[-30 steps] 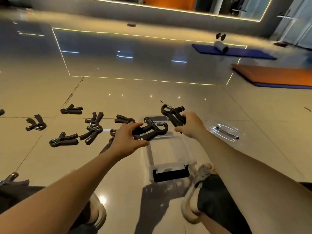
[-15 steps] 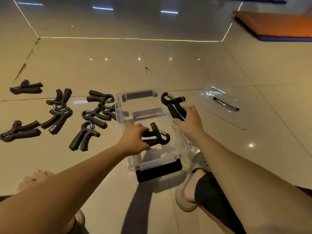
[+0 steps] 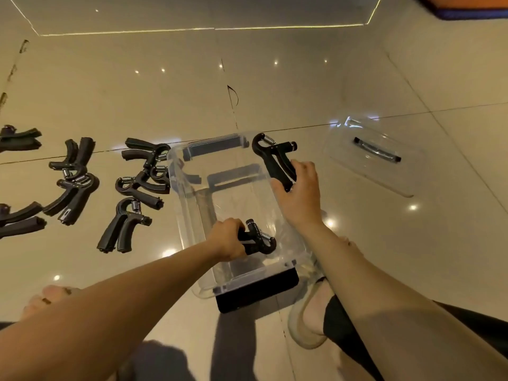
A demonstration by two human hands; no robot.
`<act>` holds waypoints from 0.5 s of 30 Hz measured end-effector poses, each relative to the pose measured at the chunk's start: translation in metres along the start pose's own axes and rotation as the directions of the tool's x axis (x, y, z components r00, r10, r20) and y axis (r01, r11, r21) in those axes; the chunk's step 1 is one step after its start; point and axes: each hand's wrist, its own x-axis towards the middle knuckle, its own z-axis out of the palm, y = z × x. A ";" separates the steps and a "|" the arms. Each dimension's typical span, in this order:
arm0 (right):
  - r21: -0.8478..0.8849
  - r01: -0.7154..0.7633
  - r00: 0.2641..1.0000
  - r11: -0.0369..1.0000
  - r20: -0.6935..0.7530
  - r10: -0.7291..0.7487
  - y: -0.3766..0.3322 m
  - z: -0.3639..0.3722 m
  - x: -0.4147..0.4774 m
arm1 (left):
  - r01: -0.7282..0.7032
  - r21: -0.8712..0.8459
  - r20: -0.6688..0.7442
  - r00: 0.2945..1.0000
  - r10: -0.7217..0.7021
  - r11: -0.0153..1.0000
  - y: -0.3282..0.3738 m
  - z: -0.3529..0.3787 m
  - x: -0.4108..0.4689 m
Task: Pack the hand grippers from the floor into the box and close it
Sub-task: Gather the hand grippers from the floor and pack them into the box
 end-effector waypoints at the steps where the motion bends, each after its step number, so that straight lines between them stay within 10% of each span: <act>1: 0.009 0.004 1.000 1.000 -0.001 -0.004 0.000 0.001 0.000 | -0.003 0.041 0.017 1.000 0.002 0.999 0.001 0.004 0.003; 6: 0.023 0.019 1.000 1.000 -0.003 -0.019 0.003 0.002 0.000 | 0.017 0.179 0.138 0.990 -0.042 0.984 0.000 0.015 0.016; 15: 0.035 0.023 1.000 0.999 -0.015 -0.022 0.006 0.004 0.001 | 0.176 -0.109 0.238 0.960 -0.146 0.978 -0.008 0.026 0.037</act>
